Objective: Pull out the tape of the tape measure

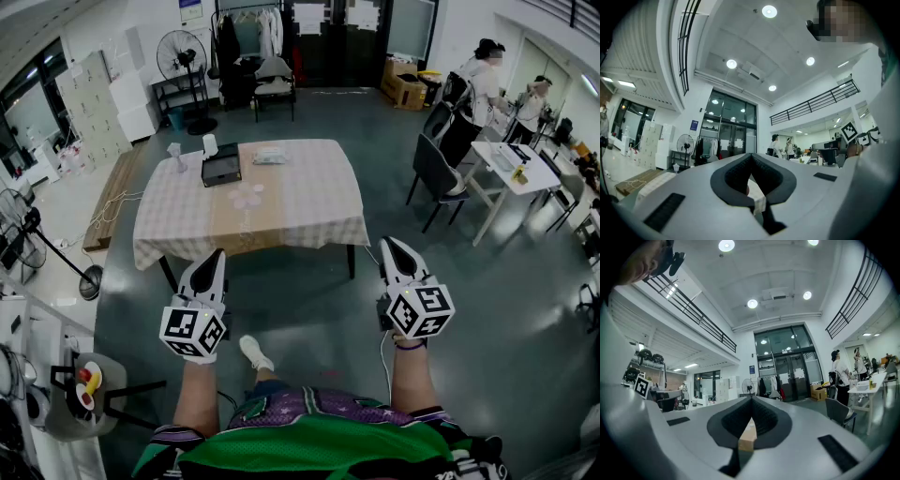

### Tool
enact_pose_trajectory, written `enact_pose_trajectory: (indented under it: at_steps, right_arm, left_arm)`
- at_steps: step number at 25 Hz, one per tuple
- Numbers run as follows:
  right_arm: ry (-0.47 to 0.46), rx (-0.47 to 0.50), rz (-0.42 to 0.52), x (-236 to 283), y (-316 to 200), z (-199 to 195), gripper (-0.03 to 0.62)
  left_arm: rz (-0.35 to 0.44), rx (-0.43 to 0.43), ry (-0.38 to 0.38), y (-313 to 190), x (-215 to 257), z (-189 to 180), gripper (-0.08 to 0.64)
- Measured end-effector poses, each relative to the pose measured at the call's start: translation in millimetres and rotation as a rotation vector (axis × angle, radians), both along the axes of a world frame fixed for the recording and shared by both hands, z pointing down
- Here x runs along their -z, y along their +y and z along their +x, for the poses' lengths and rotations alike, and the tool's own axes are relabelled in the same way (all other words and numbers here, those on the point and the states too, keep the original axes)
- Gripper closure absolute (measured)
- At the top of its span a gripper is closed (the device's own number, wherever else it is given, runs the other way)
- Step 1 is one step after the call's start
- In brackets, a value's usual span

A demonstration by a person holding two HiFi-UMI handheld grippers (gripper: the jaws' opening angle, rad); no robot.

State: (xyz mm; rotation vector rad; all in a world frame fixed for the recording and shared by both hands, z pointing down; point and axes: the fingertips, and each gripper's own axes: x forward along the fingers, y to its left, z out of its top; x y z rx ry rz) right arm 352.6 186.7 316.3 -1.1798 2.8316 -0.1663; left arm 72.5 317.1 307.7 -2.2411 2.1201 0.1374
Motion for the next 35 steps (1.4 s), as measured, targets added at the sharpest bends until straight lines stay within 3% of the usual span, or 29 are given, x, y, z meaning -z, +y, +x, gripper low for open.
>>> enact_pose_trajectory:
  at_steps: [14,35]
  right_arm:
    - [0.000,-0.026,0.008,5,7,29,0.588]
    - [-0.032,0.020,0.000,-1,25,28,0.586]
  left_arm:
    - [0.009,-0.019,-0.012,-2,8,27,0.537]
    - [-0.005,-0.020,-0.011,9,4,36,0.537]
